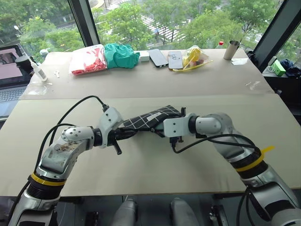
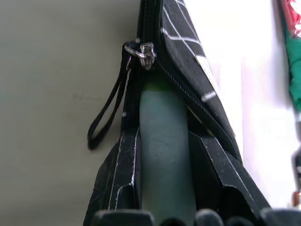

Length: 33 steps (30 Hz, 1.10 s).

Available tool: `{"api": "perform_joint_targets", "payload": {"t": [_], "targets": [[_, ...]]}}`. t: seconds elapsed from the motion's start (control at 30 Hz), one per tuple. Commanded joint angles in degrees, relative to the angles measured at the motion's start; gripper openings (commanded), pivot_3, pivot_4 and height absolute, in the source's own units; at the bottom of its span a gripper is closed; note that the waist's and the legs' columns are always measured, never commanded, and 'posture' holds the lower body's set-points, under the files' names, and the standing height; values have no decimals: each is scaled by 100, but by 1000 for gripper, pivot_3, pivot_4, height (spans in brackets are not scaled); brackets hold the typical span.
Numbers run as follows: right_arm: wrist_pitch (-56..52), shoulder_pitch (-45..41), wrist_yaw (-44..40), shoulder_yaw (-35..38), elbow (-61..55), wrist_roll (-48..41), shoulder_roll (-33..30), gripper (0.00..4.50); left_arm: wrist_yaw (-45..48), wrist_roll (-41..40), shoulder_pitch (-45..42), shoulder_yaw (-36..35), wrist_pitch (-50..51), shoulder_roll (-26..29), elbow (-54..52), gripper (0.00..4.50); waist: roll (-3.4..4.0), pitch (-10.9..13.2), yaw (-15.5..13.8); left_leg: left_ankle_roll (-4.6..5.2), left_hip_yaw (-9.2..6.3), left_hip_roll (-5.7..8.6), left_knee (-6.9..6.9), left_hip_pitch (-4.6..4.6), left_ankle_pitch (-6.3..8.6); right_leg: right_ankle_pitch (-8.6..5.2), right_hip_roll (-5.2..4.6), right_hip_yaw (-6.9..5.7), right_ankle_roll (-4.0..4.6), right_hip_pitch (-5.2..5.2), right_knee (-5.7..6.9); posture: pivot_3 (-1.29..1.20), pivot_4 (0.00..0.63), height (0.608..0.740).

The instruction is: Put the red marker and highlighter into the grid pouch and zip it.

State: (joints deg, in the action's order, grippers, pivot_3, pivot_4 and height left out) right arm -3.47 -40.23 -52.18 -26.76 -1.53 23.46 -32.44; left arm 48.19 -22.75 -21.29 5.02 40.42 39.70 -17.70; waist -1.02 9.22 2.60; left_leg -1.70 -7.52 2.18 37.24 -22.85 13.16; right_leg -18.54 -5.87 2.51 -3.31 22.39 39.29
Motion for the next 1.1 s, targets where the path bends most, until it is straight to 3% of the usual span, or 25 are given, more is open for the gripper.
{"api": "perform_joint_targets", "payload": {"t": [0.03, 0.17, 0.23, 0.3, 0.5, 0.67, 0.9, 1.1], "targets": [[484, -248, 204, -9, 104, 93, 120, 1036, 22, -64, -71, -61, -74, -31, -166, 0, 0, 0, -2, 0, 0, 0, 0, 0, 0, 0, 0, 0, 0, 0, 0, 0, 150, 740], [731, -305, 75, -64, 166, 1, 241, 1036, 37, -52, -81, -52, -97, -47, -145, 0, 0, 0, 2, -1, -1, 0, 0, -1, 0, 0, 0, -1, 0, 0, -1, 0, 150, 740], [619, -275, -64, 8, 80, -244, 391, 2051, 47, -46, -82, -47, -108, -51, -142, 0, 0, 0, 2, -1, -1, 0, -1, -1, 0, 0, 0, 0, 0, 0, 0, 0, 150, 740], [543, -265, -218, 71, 56, -350, 378, 2440, 53, -37, -84, -47, -119, -54, -137, 0, 0, 0, 5, -1, -1, 0, -1, 0, 0, 0, 0, 0, 0, 0, 0, 0, 150, 740], [457, -394, -74, 454, 260, -323, 168, 4471, 48, -42, -55, -45, -121, -73, -167, 0, 0, 0, -6, -1, -2, 0, 0, -1, 0, 0, 0, -1, 0, -1, 0, 0, 150, 740], [88, -423, -361, 819, 199, -729, -12, 4471, 53, -28, -70, -39, -124, -95, -151, 0, 0, 0, 1, 0, -2, 0, 0, 0, 0, 0, 0, -1, 0, 0, 1, 0, 150, 740], [-1681, 301, -1590, 1987, -951, -2593, -931, 4471, 44, -45, -52, -62, -93, -92, -174, 0, 0, 0, -29, 3, -4, 2, 0, -4, 2, 0, -3, -2, 0, -3, -4, 0, 150, 740], [-2719, 1026, -1329, 2638, -1456, -3377, -1126, 4471, 38, -56, -50, -89, -81, -79, -170, 0, 0, 0, -12, 5, -2, 0, 0, 0, 3, 0, -1, -1, 0, -4, -1, 0, 150, 740]]}}
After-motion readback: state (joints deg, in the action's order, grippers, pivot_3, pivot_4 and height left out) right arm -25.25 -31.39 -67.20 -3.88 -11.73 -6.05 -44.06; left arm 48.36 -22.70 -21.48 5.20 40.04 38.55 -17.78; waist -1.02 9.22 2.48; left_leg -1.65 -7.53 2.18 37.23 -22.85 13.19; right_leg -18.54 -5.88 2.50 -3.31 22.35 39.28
